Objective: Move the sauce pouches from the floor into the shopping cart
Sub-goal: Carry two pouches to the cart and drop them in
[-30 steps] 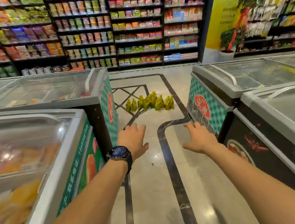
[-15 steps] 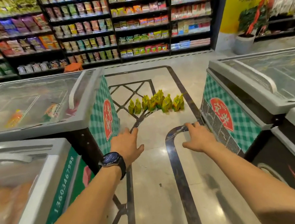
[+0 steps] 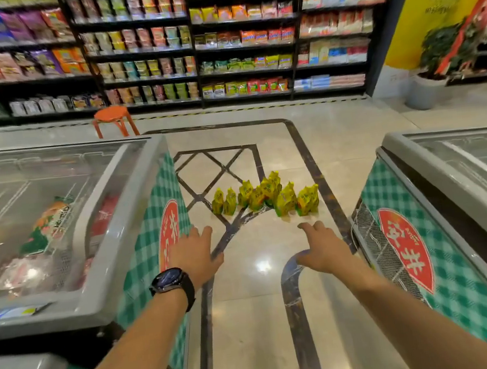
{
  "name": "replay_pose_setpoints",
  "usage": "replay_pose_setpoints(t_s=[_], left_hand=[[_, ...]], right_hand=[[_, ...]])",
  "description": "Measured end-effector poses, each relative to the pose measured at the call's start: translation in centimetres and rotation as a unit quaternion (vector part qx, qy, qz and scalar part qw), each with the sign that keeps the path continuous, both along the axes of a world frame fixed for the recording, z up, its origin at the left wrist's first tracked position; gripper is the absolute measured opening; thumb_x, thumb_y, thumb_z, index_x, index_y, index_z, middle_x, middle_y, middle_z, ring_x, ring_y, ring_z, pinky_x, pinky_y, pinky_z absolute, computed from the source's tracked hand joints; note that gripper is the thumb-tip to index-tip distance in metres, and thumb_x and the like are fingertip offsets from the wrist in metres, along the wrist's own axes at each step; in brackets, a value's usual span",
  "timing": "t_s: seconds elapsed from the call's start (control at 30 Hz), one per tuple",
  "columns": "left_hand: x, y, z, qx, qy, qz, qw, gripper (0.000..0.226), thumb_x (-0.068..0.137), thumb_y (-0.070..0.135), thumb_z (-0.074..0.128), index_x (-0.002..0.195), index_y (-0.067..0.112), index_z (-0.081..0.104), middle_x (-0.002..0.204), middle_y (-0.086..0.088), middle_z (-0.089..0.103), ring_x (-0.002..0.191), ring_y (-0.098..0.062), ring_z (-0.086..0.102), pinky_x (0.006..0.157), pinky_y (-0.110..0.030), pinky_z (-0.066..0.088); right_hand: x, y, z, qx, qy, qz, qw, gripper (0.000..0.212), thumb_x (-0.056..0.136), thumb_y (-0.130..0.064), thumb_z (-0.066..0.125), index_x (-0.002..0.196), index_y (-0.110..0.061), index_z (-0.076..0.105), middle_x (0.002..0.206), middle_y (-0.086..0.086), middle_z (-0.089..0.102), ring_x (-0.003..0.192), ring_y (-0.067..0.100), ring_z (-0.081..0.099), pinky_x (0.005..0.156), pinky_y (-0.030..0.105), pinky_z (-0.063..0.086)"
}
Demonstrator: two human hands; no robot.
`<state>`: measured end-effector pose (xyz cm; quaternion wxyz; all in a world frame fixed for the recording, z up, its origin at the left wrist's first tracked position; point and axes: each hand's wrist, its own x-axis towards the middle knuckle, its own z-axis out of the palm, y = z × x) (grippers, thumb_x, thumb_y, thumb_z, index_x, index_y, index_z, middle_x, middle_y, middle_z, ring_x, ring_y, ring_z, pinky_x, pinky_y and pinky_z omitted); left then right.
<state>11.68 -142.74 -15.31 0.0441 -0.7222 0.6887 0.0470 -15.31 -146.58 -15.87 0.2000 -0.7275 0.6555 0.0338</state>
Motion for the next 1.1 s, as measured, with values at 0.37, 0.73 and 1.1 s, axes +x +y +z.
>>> replay_pose_setpoints(t_s=[0.37, 0.73, 1.1], left_hand=[[5.4, -22.1, -3.2, 0.020, 0.013, 0.025, 0.999, 0.061, 0.095, 0.058, 0.047, 0.143, 0.023, 0.038, 0.129, -0.007, 0.056, 0.109, -0.026, 0.062, 0.077, -0.036, 0.053], [6.9, -45.5, -8.0, 0.061, 0.039, 0.095, 0.993, 0.066, 0.094, 0.060, 0.047, 0.148, 0.024, 0.033, 0.138, -0.009, 0.051, 0.116, -0.029, 0.059, 0.085, -0.039, 0.054], [12.1, -63.0, -19.6, 0.143, 0.115, 0.171, 0.968, 0.066, 0.092, 0.061, 0.048, 0.146, 0.026, 0.033, 0.136, -0.004, 0.052, 0.117, -0.026, 0.060, 0.087, -0.038, 0.052]], right_hand=[[3.5, -22.2, -2.3, 0.014, -0.021, -0.027, 0.999, 0.084, 0.081, -0.041, 0.069, 0.151, -0.023, 0.025, 0.151, 0.011, 0.030, 0.135, 0.033, 0.037, 0.100, 0.044, 0.045], [5.7, -48.8, -7.7, 0.058, -0.007, 0.033, 0.998, 0.083, 0.078, -0.044, 0.071, 0.147, -0.022, 0.029, 0.146, 0.012, 0.035, 0.134, 0.034, 0.038, 0.102, 0.048, 0.043], [12.3, -68.5, -17.8, 0.129, -0.006, 0.070, 0.989, 0.079, 0.076, -0.036, 0.070, 0.143, -0.024, 0.031, 0.136, 0.007, 0.038, 0.127, 0.029, 0.042, 0.083, 0.038, 0.051]])
